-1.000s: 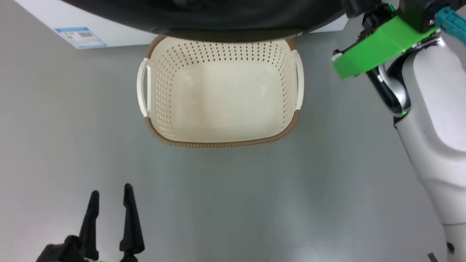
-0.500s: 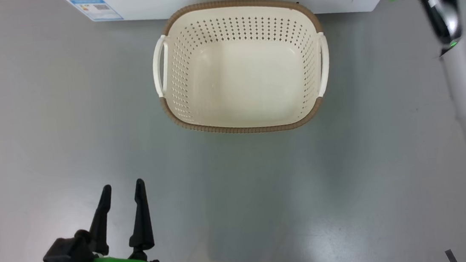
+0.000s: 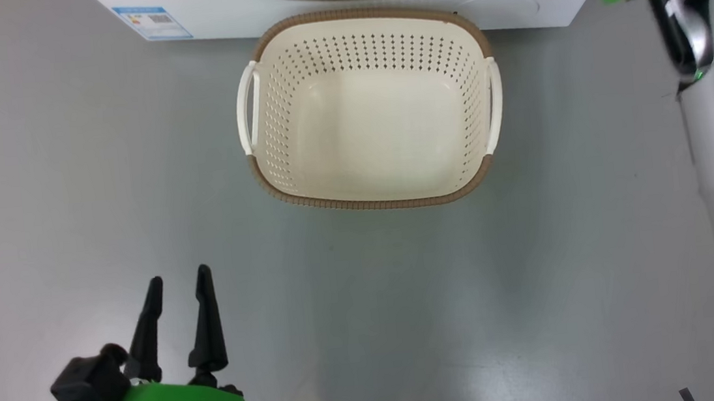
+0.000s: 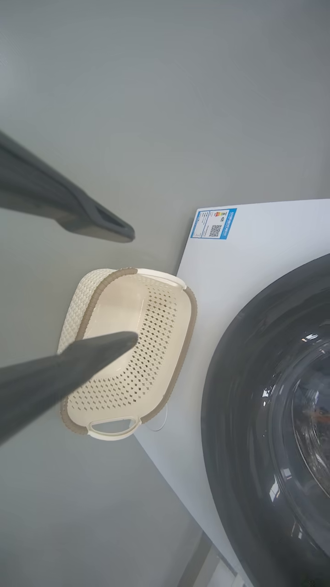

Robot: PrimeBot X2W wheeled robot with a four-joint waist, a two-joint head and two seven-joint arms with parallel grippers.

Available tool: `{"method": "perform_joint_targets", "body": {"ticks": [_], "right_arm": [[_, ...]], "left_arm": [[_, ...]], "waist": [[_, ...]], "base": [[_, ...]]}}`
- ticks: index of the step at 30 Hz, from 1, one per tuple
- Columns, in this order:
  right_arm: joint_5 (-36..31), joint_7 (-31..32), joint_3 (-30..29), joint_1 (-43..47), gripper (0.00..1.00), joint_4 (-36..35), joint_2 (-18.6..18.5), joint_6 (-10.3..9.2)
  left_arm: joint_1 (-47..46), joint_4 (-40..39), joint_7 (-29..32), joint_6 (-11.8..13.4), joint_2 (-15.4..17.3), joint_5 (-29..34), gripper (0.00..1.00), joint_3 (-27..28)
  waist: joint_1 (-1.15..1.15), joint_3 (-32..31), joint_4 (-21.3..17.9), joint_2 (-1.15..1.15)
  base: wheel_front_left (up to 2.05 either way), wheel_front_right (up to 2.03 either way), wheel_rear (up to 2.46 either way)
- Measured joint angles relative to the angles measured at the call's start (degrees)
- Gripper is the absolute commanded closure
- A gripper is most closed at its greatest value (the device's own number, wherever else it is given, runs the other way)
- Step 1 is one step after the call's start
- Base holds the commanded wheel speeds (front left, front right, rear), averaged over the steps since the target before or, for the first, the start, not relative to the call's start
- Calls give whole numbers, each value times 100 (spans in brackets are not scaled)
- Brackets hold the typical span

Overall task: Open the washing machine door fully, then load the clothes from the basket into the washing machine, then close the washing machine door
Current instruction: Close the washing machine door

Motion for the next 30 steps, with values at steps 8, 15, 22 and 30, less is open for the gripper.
{"method": "perform_joint_targets", "body": {"ticks": [8, 15, 22, 30], "right_arm": [[622, 2, 108, 1535, 0, -1093, 22, -1], [577, 4, -89, 3192, 0, -1953, 260, -1], [578, 5, -541, 4614, 0, -2515, 548, -2], [427, 7, -958, 5585, 0, -3017, 670, -2]], "left_arm": [[-76, 266, 0, -99, -1, -47, 0, 81], [-86, 379, 0, -120, -11, -21, 0, 281], [178, 495, 0, -119, -7, 243, 0, 405], [609, 415, 0, -43, 1, 244, 0, 378]], "waist": [[0, -281, -167, 0], [0, -715, -430, 0], [0, -1302, -683, 0], [0, -2025, -830, 0]], "base": [[0, 0, 0], [0, 0, 0], [0, 0, 0], [0, 0, 0]]}}
